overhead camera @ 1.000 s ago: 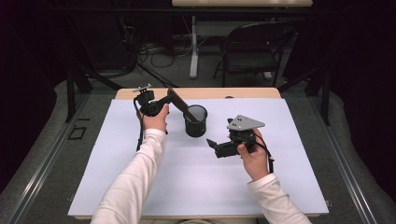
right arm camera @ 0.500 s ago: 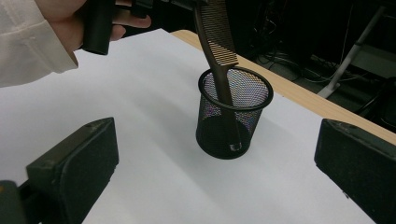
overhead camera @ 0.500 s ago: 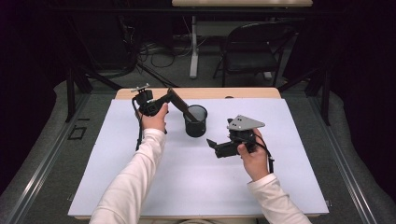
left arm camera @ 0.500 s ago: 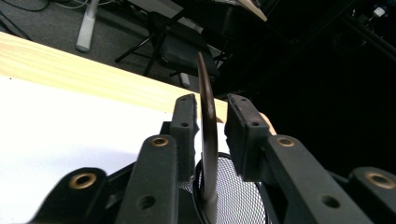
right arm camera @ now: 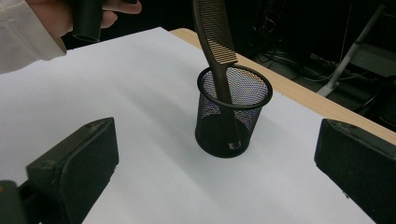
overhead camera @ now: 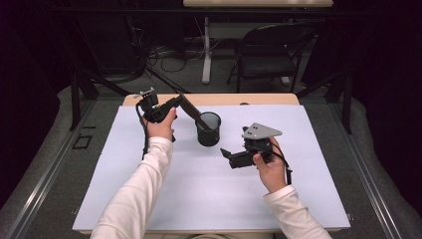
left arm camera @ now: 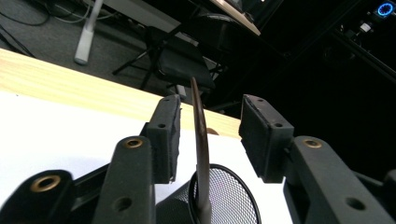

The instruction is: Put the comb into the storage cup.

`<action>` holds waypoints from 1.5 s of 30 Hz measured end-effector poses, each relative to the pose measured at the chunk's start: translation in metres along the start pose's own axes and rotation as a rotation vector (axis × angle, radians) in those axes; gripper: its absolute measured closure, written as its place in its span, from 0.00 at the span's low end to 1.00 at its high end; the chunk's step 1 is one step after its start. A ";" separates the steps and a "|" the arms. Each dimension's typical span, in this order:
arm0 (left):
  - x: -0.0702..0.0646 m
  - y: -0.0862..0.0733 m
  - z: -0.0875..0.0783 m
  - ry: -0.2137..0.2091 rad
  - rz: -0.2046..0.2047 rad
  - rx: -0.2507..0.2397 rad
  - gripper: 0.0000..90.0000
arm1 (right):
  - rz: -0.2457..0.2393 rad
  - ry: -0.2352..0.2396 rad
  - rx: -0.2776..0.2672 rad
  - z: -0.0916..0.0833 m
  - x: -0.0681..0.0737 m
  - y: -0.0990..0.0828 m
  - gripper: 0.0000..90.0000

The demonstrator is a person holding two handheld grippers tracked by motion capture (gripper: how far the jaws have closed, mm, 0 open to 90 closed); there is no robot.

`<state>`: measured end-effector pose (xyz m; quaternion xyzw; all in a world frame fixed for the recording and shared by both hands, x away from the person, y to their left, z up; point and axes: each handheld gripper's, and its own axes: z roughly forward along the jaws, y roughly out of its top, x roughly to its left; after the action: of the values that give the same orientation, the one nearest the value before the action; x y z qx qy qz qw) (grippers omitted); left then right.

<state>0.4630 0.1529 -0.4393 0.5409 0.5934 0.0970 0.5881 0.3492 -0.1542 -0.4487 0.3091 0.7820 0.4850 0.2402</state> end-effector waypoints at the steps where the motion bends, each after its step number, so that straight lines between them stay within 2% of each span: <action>1: 0.000 0.000 -0.001 0.001 -0.005 -0.003 0.63 | 0.001 0.001 0.001 0.000 0.000 0.000 0.00; 9: 0.000 0.004 -0.007 0.009 0.002 -0.039 0.52 | 0.001 0.000 0.004 0.000 0.000 0.000 0.00; 16: -0.001 0.007 -0.012 0.011 0.017 -0.069 0.47 | 0.001 0.000 0.004 0.000 0.000 0.000 0.00; 18: -0.001 0.008 -0.014 0.019 0.033 -0.071 0.44 | 0.001 0.000 0.005 0.000 0.000 0.000 0.00; 26: 0.000 0.008 -0.019 0.036 0.057 -0.074 0.33 | 0.001 -0.001 0.005 0.001 0.000 -0.001 0.00; 34: 0.000 0.010 -0.025 0.028 0.060 -0.061 0.32 | -0.001 -0.002 0.006 0.001 0.000 -0.001 0.00; 45: 0.001 0.013 -0.034 -0.003 0.094 -0.048 0.32 | 0.002 -0.003 0.005 0.000 0.000 -0.001 0.00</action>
<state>0.4432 0.1767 -0.4201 0.5542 0.5638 0.1378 0.5966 0.3494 -0.1547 -0.4491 0.3111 0.7826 0.4827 0.2404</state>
